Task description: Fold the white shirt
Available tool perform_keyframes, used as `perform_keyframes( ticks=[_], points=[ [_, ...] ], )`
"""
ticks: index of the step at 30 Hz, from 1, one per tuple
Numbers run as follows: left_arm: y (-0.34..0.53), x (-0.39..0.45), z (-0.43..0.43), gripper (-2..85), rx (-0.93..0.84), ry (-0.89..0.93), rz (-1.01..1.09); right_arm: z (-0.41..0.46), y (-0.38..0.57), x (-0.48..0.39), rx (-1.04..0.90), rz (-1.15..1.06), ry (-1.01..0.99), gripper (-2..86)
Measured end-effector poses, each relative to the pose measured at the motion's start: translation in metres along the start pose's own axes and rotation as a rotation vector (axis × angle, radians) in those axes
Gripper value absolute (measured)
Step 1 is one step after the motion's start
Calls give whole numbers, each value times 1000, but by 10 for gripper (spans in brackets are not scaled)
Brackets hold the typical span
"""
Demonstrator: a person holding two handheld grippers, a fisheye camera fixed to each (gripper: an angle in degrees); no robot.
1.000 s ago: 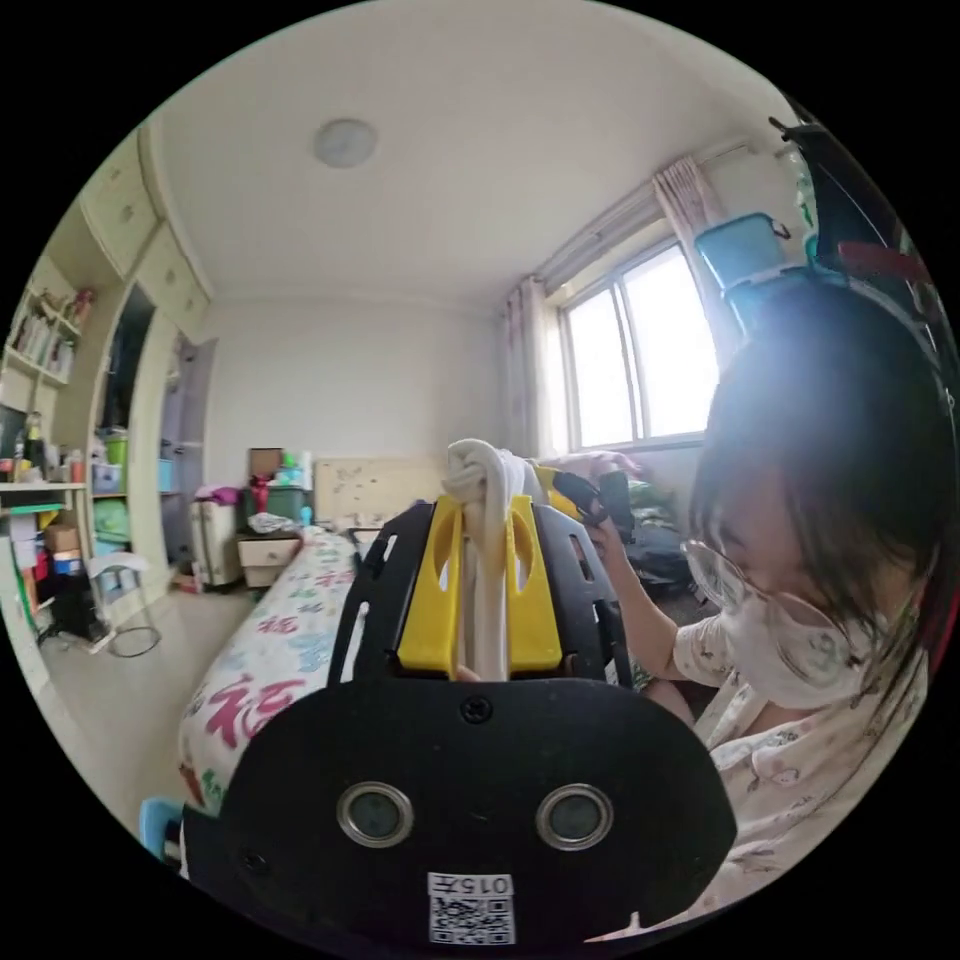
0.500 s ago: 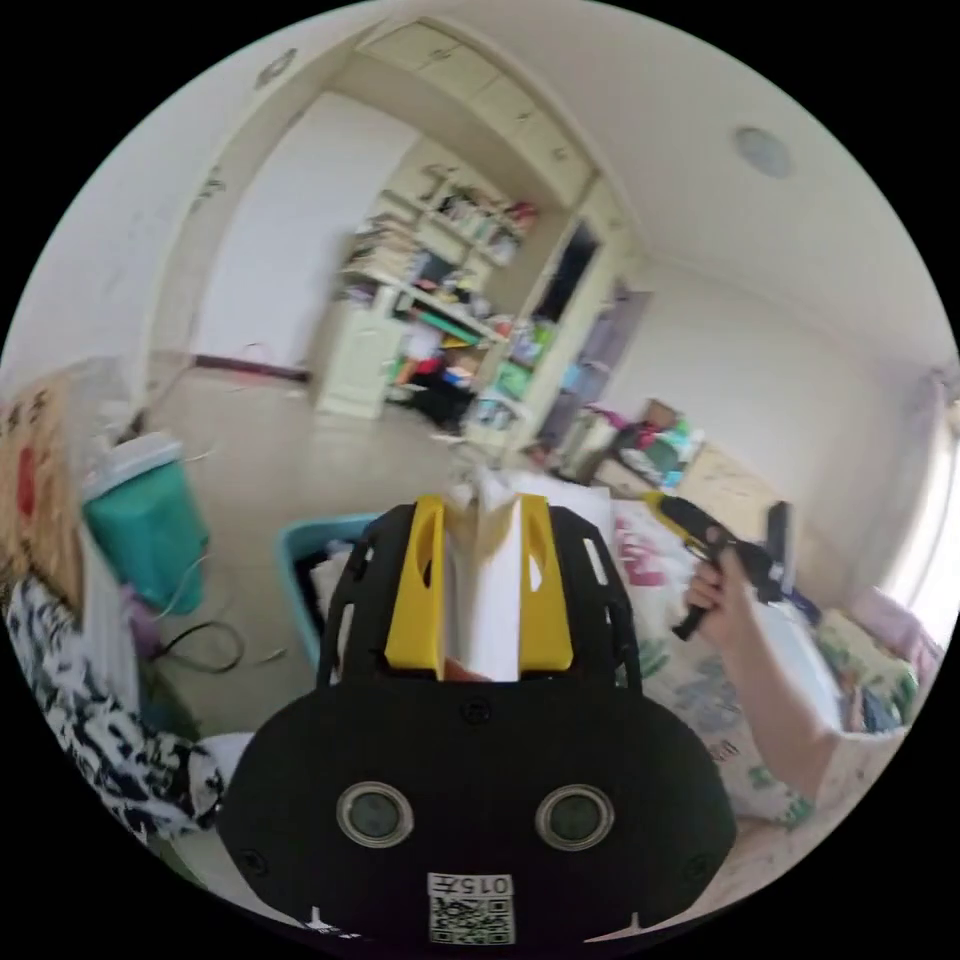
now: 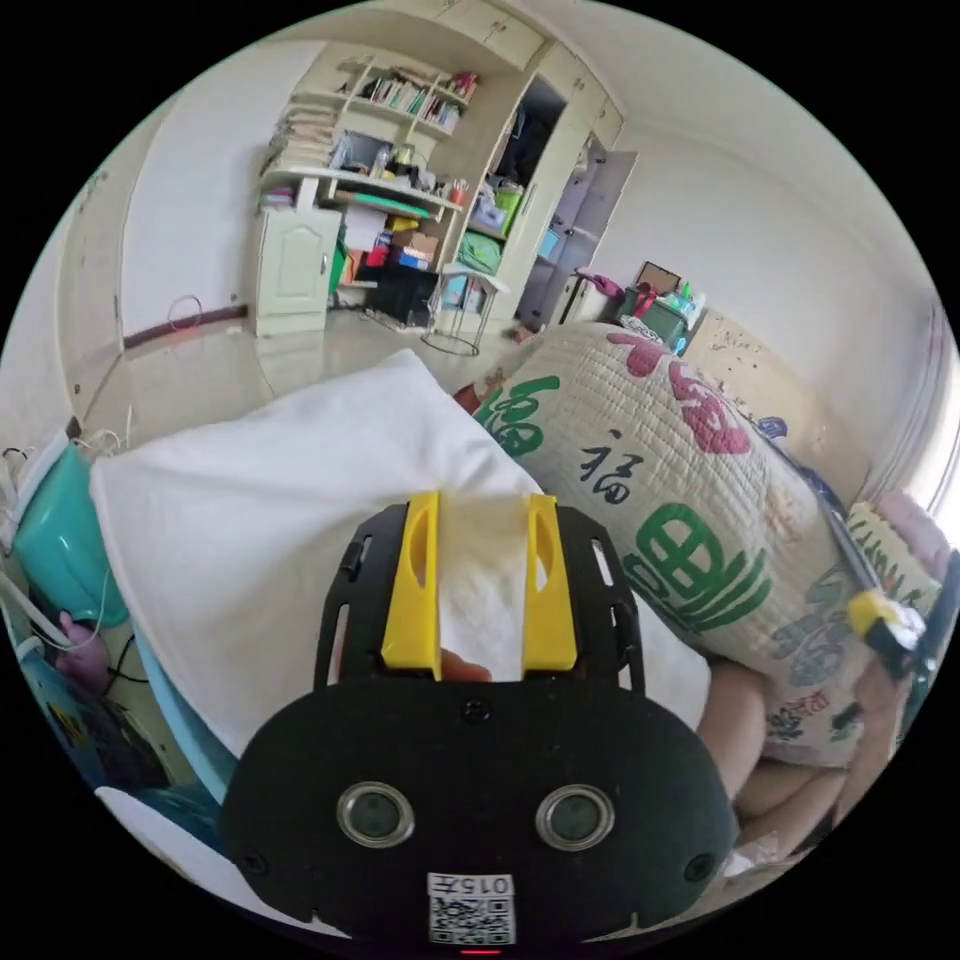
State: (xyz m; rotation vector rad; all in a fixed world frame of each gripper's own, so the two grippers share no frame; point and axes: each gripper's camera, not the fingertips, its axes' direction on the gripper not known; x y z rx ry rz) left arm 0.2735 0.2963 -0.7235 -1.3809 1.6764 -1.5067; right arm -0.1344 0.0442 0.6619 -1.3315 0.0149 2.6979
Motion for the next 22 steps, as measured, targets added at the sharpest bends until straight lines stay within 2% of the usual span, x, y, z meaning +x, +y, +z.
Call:
perform_keyframes(
  ticks=[2, 5, 7, 8, 9, 13, 17, 19, 22],
  points=[
    [-4, 10, 10, 120, -5, -56, 27, -52, 16, 17, 46, 85, 41, 5],
    [-12, 17, 18, 119, -9, -98, 48, -149, 35, 41, 175, 230, 216, 32],
    [-14, 18, 11, 119, 24, -16, 61, -216, 43, 57, 250, 391, 464, 59],
    [-14, 19, 8, 119, 38, 20, 65, -231, 43, 61, 255, 444, 527, 68],
    [-16, 23, 0, 119, 70, 88, 73, -255, 41, 67, 241, 516, 647, 85],
    [-22, 70, -29, 117, 143, 274, 233, -300, 23, 96, 158, 557, 1061, 91],
    [-18, 120, -48, 116, 153, 434, 375, -330, -1, 163, 80, 606, 1260, 82],
    [-10, 151, -61, 116, 161, 515, 460, -347, -20, 226, -31, 649, 1375, 75],
    [3, 186, -76, 112, 163, 606, 551, -377, -38, 313, -159, 795, 1368, 65]
  ],
)
